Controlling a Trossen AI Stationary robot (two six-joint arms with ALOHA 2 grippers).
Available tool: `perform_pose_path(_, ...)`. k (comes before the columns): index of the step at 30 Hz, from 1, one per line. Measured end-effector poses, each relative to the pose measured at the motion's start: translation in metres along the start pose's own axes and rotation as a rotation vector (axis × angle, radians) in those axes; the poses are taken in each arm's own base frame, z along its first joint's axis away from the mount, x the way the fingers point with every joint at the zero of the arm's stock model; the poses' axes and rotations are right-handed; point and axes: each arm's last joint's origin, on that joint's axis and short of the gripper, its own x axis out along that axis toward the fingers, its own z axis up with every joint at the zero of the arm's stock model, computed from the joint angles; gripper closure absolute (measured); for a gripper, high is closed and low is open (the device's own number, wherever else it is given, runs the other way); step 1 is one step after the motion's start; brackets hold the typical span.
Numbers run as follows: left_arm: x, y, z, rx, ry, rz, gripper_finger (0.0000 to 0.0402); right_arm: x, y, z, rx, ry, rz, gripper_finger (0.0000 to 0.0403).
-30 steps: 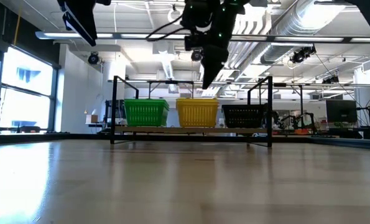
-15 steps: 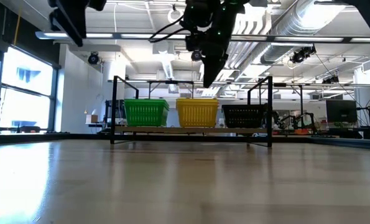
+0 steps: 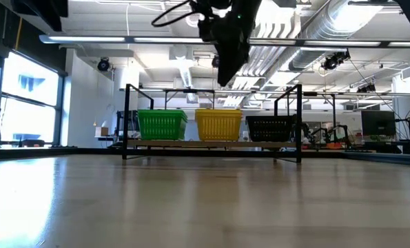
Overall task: Stack baskets on shelf by color
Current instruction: Stack the black bin on top of the black bins on the shelf
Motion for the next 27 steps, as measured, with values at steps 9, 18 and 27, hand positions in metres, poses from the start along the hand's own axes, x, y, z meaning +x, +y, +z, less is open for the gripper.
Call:
perform_pose_path(9,-0.009,-0.022,-0.053,-0.048,0.019,-0.055,0.0241,-0.008,0.062,-0.007,-0.004,0.000,0.094,0.0284)
perform_pose_path(18,0.001,-0.043,-0.100,-0.078,0.062,-0.007,0.0241,-0.019,0.114,-0.019,-0.006,0.002,0.143,0.0284)
perform_pose_path(27,0.024,-0.061,-0.144,-0.143,0.059,0.107,0.0241,-0.028,0.149,-0.032,-0.081,0.001,0.178,0.0284)
